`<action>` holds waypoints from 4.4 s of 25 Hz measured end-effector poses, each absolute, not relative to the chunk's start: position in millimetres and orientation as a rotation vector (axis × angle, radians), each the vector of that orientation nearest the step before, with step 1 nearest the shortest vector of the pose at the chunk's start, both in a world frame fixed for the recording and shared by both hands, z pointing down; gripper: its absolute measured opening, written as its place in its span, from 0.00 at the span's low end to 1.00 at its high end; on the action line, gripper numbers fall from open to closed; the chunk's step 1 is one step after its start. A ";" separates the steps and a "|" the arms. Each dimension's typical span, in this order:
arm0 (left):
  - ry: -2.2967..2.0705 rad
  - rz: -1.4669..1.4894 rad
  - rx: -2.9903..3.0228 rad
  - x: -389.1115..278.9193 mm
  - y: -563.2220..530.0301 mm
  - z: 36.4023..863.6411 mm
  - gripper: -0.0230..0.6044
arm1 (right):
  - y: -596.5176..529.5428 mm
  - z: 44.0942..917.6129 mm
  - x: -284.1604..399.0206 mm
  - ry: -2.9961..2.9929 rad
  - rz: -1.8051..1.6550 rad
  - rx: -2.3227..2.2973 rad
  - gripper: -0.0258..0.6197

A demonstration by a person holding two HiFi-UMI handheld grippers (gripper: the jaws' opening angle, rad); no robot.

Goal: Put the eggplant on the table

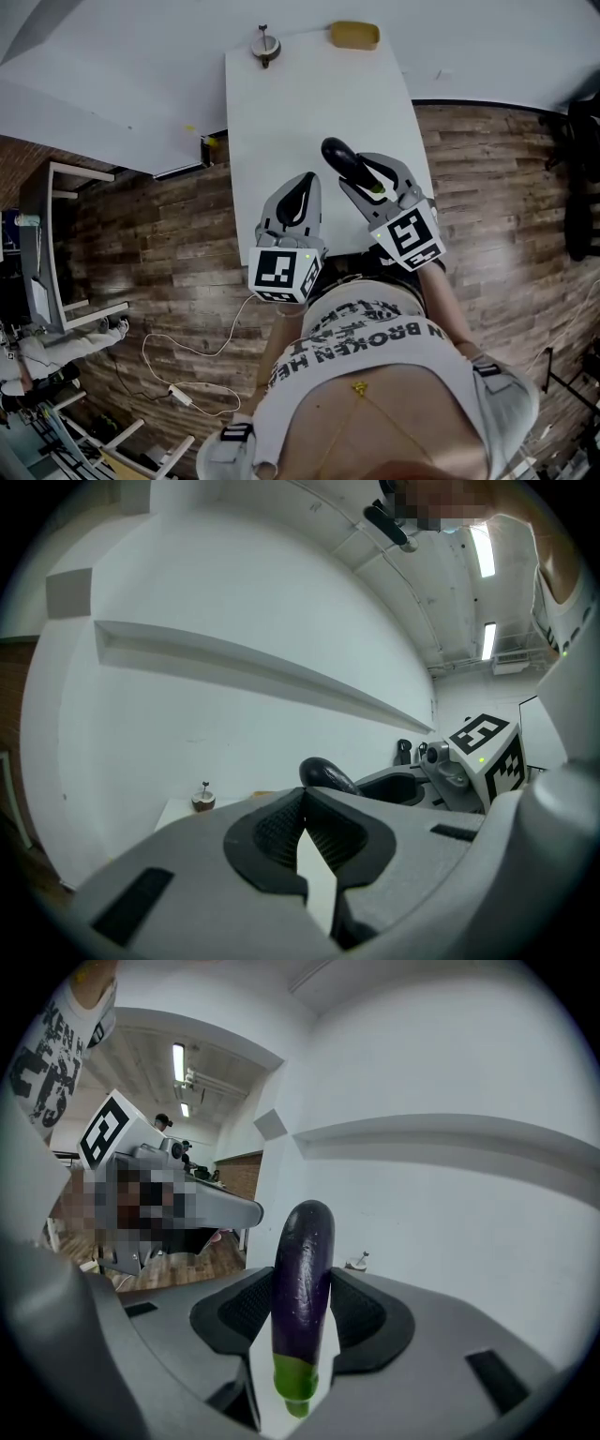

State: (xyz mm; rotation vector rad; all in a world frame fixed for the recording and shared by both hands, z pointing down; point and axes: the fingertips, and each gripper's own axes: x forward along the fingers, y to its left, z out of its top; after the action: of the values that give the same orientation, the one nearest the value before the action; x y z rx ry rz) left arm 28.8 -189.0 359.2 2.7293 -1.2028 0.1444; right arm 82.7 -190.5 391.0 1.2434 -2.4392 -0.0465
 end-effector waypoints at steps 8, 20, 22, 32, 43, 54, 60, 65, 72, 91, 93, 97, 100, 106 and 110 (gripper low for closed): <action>-1.215 0.152 2.726 30.0 -188.6 359.2 0.05 | -190.9 391.1 82.2 -2.447 -0.050 1.223 0.33; -1.220 0.162 2.720 29.8 -184.5 361.5 0.05 | -193.1 398.9 82.8 -2.438 -0.046 1.201 0.33; -1.223 0.166 2.715 28.9 -183.5 363.5 0.05 | -194.6 403.4 82.7 -2.434 -0.040 1.191 0.33; -1.273 0.186 2.661 13.7 -178.8 374.4 0.05 | -202.2 451.7 81.6 -2.295 -0.070 1.071 0.33; -1.353 0.217 2.583 -19.7 -164.4 386.1 0.05 | -195.8 517.3 65.4 -2.231 0.016 0.903 0.33; -1.397 0.239 2.511 -39.9 -157.4 400.5 0.05 | -191.5 580.8 56.6 -2.177 0.114 0.779 0.33; -1.418 0.253 2.477 -48.6 -153.7 407.9 0.05 | -189.8 608.6 55.0 -2.141 0.145 0.724 0.33; -1.439 0.265 2.445 -54.6 -150.4 414.3 0.05 | -189.4 627.5 55.2 -2.117 0.166 0.686 0.33; -1.448 0.271 2.423 -60.8 -148.2 418.1 0.05 | -188.4 649.1 53.3 -2.090 0.216 0.652 0.33; -1.442 0.282 2.420 -63.7 -146.9 422.1 0.05 | -179.3 688.8 56.9 -2.050 0.342 0.622 0.33; -1.442 0.283 2.421 -65.1 -146.2 421.3 0.05 | -179.7 688.2 56.0 -2.057 0.352 0.628 0.33; -1.445 0.283 2.421 -66.8 -145.7 421.0 0.05 | -181.0 687.9 55.0 -2.059 0.351 0.630 0.33; -1.447 0.280 2.421 -66.9 -145.0 421.4 0.05 | -181.3 689.0 55.7 -2.057 0.349 0.630 0.33; -1.451 0.277 2.421 -68.8 -143.6 420.7 0.05 | -180.9 689.3 56.1 -2.049 0.346 0.627 0.33; -1.453 0.273 2.420 -70.6 -143.3 420.4 0.05 | -181.4 690.4 56.3 -2.044 0.343 0.624 0.33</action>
State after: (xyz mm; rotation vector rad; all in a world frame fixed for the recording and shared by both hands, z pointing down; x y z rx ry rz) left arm -70.6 -143.3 420.4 2.4198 -1.4533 0.2728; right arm 56.3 -181.4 690.4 0.6237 -2.0444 0.3426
